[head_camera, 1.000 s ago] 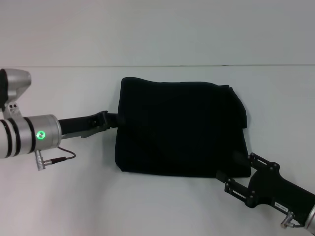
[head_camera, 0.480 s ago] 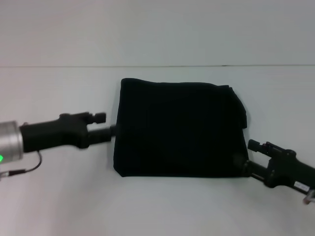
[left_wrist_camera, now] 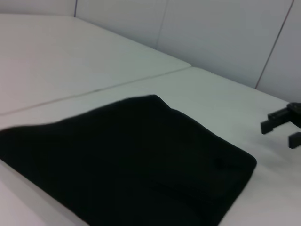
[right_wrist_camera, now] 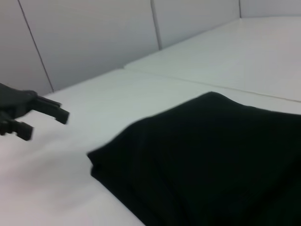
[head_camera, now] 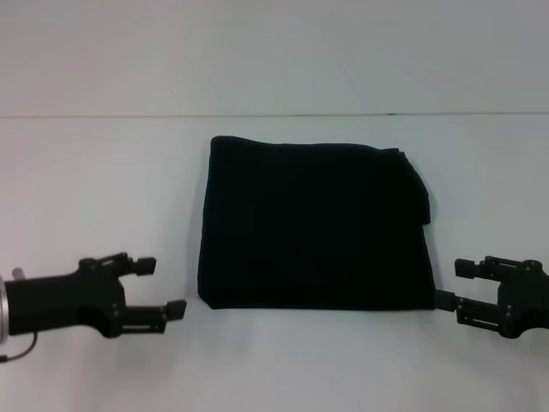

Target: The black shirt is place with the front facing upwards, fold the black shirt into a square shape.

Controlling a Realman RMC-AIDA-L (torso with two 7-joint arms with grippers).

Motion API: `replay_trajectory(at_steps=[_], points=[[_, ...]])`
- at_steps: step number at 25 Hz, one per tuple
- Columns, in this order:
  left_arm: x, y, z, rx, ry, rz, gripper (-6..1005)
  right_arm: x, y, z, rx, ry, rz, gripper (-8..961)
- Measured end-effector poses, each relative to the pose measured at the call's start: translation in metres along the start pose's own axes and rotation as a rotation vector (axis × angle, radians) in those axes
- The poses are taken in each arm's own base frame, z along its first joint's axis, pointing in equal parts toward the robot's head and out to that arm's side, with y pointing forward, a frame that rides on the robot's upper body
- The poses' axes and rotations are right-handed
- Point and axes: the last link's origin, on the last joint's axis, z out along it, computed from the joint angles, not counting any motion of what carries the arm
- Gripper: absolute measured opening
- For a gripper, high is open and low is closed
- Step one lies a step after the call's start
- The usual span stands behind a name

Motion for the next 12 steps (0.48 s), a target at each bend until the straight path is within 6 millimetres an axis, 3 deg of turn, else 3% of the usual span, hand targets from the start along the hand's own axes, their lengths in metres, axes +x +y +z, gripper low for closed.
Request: replay_trajectory(at_steps=[5, 12], points=[[-0.014, 0.002, 0.003, -0.002, -0.018, -0.028, 946, 0.009, -0.001, 0.004, 0.023, 0.019, -0.059, 688], [-0.015, -0.003, 0.004, 0.029, -0.025, -0.024, 946, 0.019, 0.003, 0.006, 0.024, 0.029, -0.094, 689]])
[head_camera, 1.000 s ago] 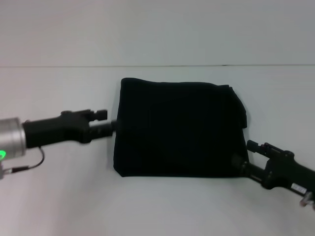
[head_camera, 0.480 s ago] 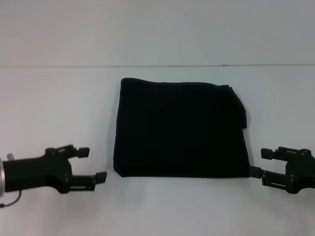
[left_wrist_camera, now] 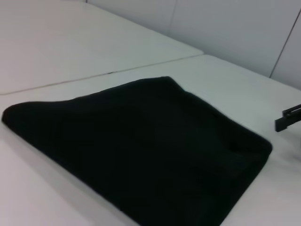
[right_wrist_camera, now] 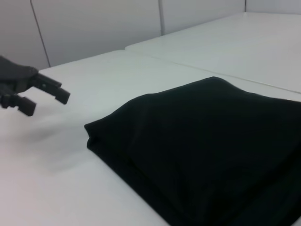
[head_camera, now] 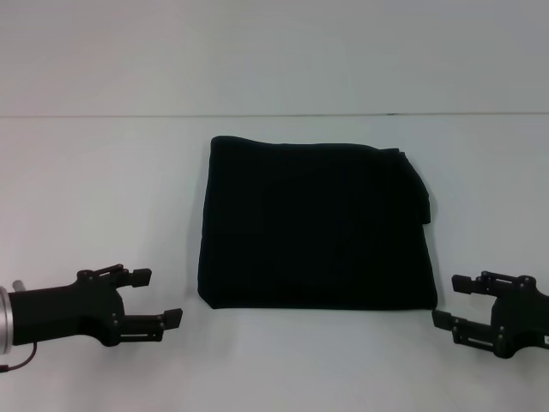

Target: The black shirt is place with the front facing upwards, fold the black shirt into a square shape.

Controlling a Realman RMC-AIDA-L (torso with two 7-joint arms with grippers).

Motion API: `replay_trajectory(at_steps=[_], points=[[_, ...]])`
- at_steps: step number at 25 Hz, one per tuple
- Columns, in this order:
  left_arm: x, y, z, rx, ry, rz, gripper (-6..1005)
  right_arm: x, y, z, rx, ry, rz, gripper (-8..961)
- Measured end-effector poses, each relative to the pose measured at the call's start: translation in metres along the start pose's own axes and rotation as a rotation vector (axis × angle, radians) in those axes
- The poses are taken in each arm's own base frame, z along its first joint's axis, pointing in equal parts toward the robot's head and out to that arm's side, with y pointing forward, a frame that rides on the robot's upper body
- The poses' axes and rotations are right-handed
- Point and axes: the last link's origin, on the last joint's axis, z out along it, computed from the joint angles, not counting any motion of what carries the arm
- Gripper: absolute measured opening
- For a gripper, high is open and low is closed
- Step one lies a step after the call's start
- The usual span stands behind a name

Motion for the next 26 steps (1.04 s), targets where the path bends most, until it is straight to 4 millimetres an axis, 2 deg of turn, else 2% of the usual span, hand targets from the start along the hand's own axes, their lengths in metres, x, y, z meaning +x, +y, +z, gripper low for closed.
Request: replay_trajectory(at_steps=[6, 26], points=[[-0.003, -0.0042, 0.0025, 0.029, -0.03, 0.008, 946, 0.0053, 0.0039, 0.0013, -0.005, 0.0, -0.012, 688], [0.0006, -0.0091, 0.0032, 0.053, -0.028, 0.025, 946, 0.0027, 0.0031, 0.0044, -0.007, -0.007, -0.011, 688]])
